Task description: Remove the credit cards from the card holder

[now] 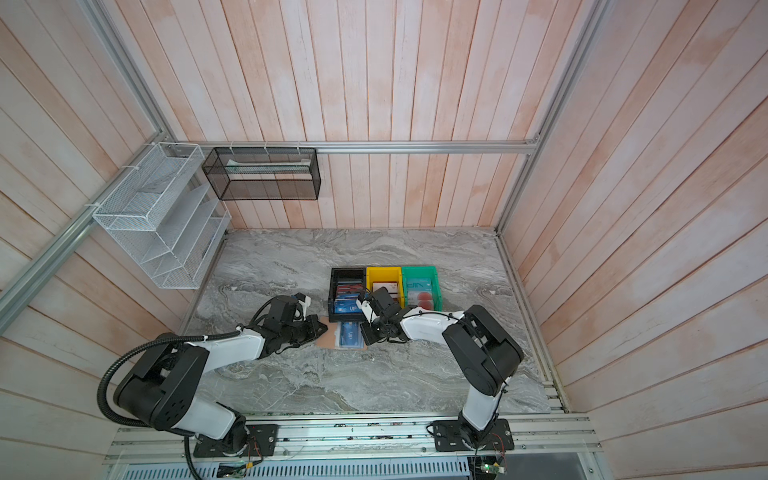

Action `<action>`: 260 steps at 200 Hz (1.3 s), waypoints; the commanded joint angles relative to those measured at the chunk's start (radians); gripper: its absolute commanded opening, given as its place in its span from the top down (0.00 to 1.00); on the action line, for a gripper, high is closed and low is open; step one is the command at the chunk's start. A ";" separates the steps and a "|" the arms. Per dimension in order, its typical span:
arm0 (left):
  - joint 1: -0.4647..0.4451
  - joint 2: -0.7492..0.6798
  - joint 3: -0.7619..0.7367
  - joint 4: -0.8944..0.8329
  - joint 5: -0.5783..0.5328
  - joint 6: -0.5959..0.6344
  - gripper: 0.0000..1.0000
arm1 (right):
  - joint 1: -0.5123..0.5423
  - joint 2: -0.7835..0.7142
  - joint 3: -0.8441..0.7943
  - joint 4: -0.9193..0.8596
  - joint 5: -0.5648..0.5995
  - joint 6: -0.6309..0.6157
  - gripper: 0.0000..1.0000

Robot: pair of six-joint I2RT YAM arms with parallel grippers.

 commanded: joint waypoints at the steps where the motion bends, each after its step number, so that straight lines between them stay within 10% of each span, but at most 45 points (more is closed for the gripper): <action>1: 0.006 0.046 -0.005 0.072 0.043 0.007 0.99 | 0.009 0.053 -0.061 -0.175 0.050 0.015 0.96; 123: -0.092 -0.112 -0.342 0.185 -0.063 -0.183 1.00 | 0.035 0.000 -0.112 -0.154 0.041 0.070 0.95; 177: -0.093 -0.180 -0.245 0.121 -0.041 -0.162 0.80 | 0.056 -0.012 -0.110 -0.157 0.038 0.078 0.95; 260: -0.108 -0.223 -0.236 0.187 0.006 -0.190 0.79 | 0.072 -0.095 -0.058 -0.197 0.061 0.077 0.95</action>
